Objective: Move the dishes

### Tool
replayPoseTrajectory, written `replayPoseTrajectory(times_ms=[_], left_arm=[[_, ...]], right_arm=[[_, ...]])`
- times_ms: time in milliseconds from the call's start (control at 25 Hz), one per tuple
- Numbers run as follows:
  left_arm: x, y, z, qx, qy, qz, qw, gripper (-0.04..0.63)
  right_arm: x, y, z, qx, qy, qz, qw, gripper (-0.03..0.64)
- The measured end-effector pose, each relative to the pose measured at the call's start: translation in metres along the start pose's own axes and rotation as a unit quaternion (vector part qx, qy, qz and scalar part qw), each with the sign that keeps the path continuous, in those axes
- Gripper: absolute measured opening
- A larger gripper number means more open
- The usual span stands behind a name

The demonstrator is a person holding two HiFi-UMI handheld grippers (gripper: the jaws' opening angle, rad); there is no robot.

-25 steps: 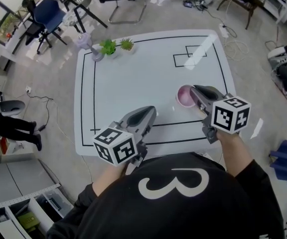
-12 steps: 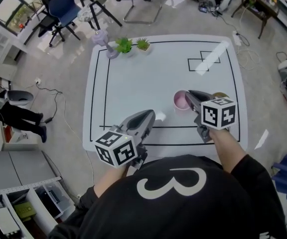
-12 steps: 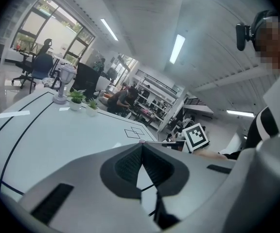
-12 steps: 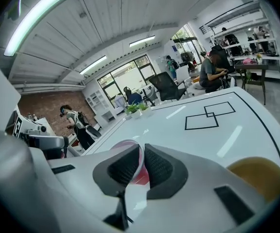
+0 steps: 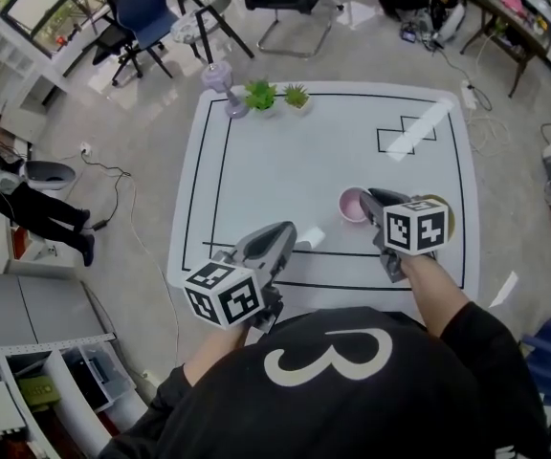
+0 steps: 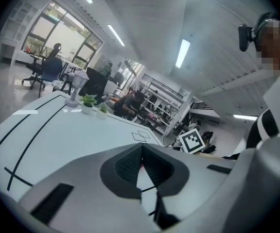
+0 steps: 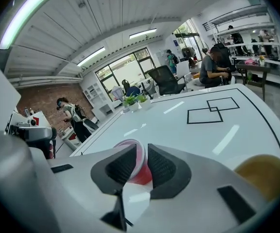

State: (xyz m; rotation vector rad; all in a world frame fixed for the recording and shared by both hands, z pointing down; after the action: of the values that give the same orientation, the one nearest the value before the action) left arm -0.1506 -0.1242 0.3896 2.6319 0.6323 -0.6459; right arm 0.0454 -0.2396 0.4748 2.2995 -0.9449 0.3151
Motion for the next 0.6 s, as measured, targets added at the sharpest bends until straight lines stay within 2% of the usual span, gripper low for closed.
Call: replayPoseTrajectory(times_ms=[280, 600], left_arm=[[0.001, -0.001, -0.002, -0.001, -0.008, -0.001, 1.0, 0.003], [0.013, 0.017, -0.01, -0.019, -0.01, -0.034, 0.9992, 0.003]], right_arm=[[-0.006, -0.006, 0.003, 0.006, -0.015, 0.012, 1.0, 0.167], [-0.004, -0.045, 0.019, 0.052, -0.016, 0.009, 0.998, 0.242]])
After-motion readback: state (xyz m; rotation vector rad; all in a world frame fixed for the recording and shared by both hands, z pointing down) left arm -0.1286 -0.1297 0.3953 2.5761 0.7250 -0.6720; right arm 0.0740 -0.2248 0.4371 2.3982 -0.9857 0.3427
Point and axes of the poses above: the fingertips, and each gripper's own axes: y forward along the fingers, x to its right, z out of its top, the point moved 6 cm from there along -y, backward along the fingers, and after that the axes turned 8 degrees about x, right-handed, at the moved point
